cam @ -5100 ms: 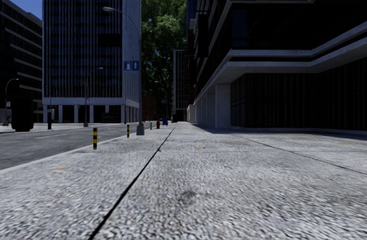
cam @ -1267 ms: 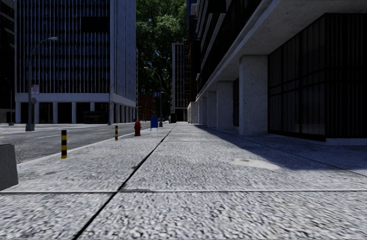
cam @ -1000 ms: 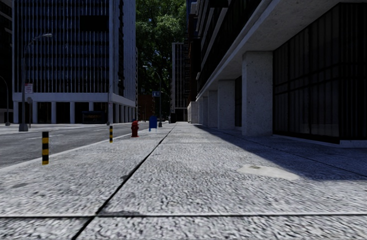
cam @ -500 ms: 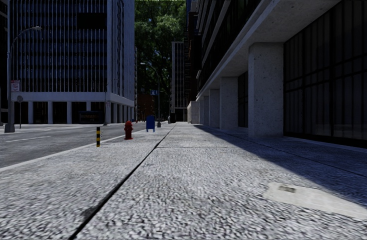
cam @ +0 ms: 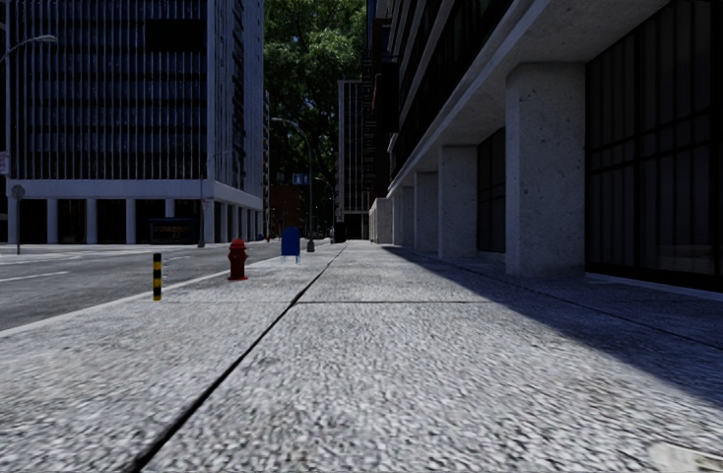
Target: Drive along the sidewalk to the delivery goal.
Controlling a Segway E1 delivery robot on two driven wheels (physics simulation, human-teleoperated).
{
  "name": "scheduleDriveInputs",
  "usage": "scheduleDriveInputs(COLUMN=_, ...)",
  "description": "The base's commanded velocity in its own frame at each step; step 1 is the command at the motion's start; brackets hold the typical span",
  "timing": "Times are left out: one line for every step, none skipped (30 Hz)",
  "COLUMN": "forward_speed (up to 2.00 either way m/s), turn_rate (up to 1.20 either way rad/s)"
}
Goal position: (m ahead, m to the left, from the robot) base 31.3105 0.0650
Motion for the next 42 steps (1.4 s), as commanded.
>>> scheduleDriveInputs(forward_speed=2.00, turn_rate=0.00)
scheduleDriveInputs(forward_speed=2.00, turn_rate=0.00)
scheduleDriveInputs(forward_speed=2.00, turn_rate=0.00)
scheduleDriveInputs(forward_speed=2.00, turn_rate=0.00)
scheduleDriveInputs(forward_speed=2.00, turn_rate=0.00)
scheduleDriveInputs(forward_speed=2.00, turn_rate=0.00)
scheduleDriveInputs(forward_speed=2.00, turn_rate=0.00)
scheduleDriveInputs(forward_speed=2.00, turn_rate=0.00)
scheduleDriveInputs(forward_speed=2.00, turn_rate=0.00)
scheduleDriveInputs(forward_speed=2.00, turn_rate=0.00)
scheduleDriveInputs(forward_speed=2.00, turn_rate=0.00)
scheduleDriveInputs(forward_speed=2.00, turn_rate=0.00)
scheduleDriveInputs(forward_speed=2.00, turn_rate=0.00)
scheduleDriveInputs(forward_speed=2.00, turn_rate=0.00)
scheduleDriveInputs(forward_speed=2.00, turn_rate=0.00)
scheduleDriveInputs(forward_speed=2.00, turn_rate=0.00)
scheduleDriveInputs(forward_speed=2.00, turn_rate=0.00)
scheduleDriveInputs(forward_speed=2.00, turn_rate=0.00)
scheduleDriveInputs(forward_speed=2.00, turn_rate=0.00)
scheduleDriveInputs(forward_speed=2.00, turn_rate=0.00)
scheduleDriveInputs(forward_speed=2.00, turn_rate=0.00)
scheduleDriveInputs(forward_speed=2.00, turn_rate=0.00)
scheduleDriveInputs(forward_speed=2.00, turn_rate=0.00)
scheduleDriveInputs(forward_speed=2.00, turn_rate=0.00)
scheduleDriveInputs(forward_speed=2.00, turn_rate=0.00)
scheduleDriveInputs(forward_speed=2.00, turn_rate=0.00)
scheduleDriveInputs(forward_speed=2.00, turn_rate=0.00)
scheduleDriveInputs(forward_speed=2.00, turn_rate=0.00)
scheduleDriveInputs(forward_speed=2.00, turn_rate=0.00)
scheduleDriveInputs(forward_speed=2.00, turn_rate=0.00)
scheduleDriveInputs(forward_speed=2.00, turn_rate=0.00)
scheduleDriveInputs(forward_speed=2.00, turn_rate=0.00)
scheduleDriveInputs(forward_speed=2.00, turn_rate=0.00)
scheduleDriveInputs(forward_speed=2.00, turn_rate=0.00)
scheduleDriveInputs(forward_speed=2.00, turn_rate=0.00)
scheduleDriveInputs(forward_speed=2.00, turn_rate=0.00)
scheduleDriveInputs(forward_speed=2.00, turn_rate=0.00)
scheduleDriveInputs(forward_speed=2.00, turn_rate=0.00)
scheduleDriveInputs(forward_speed=2.00, turn_rate=0.00)
scheduleDriveInputs(forward_speed=2.00, turn_rate=0.00)
scheduleDriveInputs(forward_speed=2.00, turn_rate=0.00)
scheduleDriveInputs(forward_speed=2.00, turn_rate=0.00)
